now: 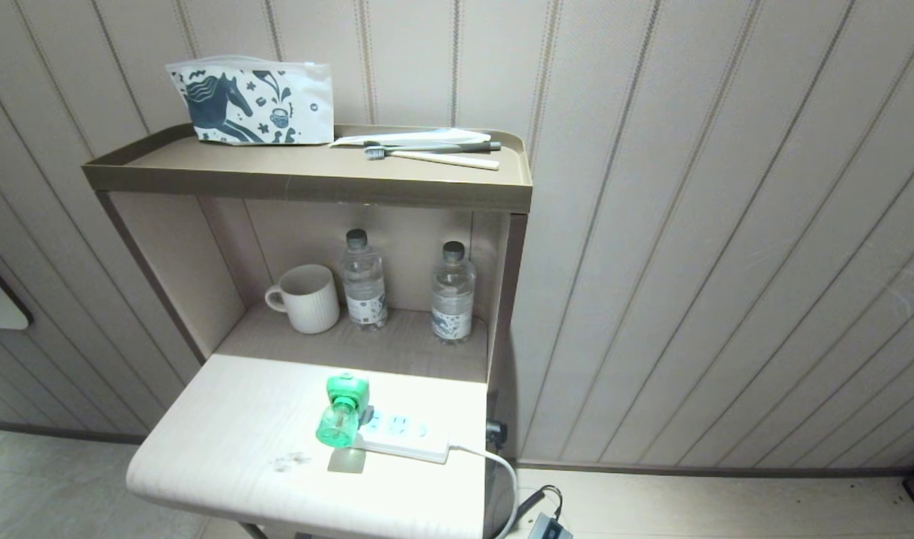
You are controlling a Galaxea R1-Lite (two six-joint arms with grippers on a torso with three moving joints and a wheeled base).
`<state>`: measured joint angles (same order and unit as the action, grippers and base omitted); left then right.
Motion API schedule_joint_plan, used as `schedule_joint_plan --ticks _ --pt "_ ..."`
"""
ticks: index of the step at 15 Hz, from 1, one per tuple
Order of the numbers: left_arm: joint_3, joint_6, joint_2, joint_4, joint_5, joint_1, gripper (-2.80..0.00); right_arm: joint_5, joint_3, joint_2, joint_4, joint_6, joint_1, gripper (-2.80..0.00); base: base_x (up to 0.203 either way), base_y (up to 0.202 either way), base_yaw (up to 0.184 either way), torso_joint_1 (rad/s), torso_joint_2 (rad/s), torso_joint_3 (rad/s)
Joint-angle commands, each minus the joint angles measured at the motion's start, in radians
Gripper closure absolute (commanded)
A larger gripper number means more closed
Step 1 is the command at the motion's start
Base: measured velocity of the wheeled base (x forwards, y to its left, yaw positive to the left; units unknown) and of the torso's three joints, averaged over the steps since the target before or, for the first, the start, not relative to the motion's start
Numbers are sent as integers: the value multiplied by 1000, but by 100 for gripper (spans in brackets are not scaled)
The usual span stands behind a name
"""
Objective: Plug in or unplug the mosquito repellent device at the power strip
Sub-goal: Hold the socket with your right hand and unplug it with your left hand
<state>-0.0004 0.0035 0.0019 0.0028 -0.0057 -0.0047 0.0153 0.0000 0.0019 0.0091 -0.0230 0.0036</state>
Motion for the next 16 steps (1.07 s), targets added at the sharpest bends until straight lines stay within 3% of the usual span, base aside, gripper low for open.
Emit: schedule_joint_plan --ticks 1,7,11,14,16 --pt "0 3 0 0 -2 0 0 0 0 2 0 0 -1 0 0 0 0 0 0 0" --pt "-21 23 4 14 7 0 0 -2 0 1 2 0 -1 0 0 0 0 0 0 0" --pt "-376 28 178 137 -4 0 0 -3 0 1 2 2 -1 0 0 0 0 0 0 0" --pt "-631 28 406 225 -22 1 0 -3 0 1 2 2 -1 0 0 0 0 0 0 0" --pt "-816 22 604 342 -33 1 0 -3 0 1 2 2 -1 0 0 0 0 0 0 0"
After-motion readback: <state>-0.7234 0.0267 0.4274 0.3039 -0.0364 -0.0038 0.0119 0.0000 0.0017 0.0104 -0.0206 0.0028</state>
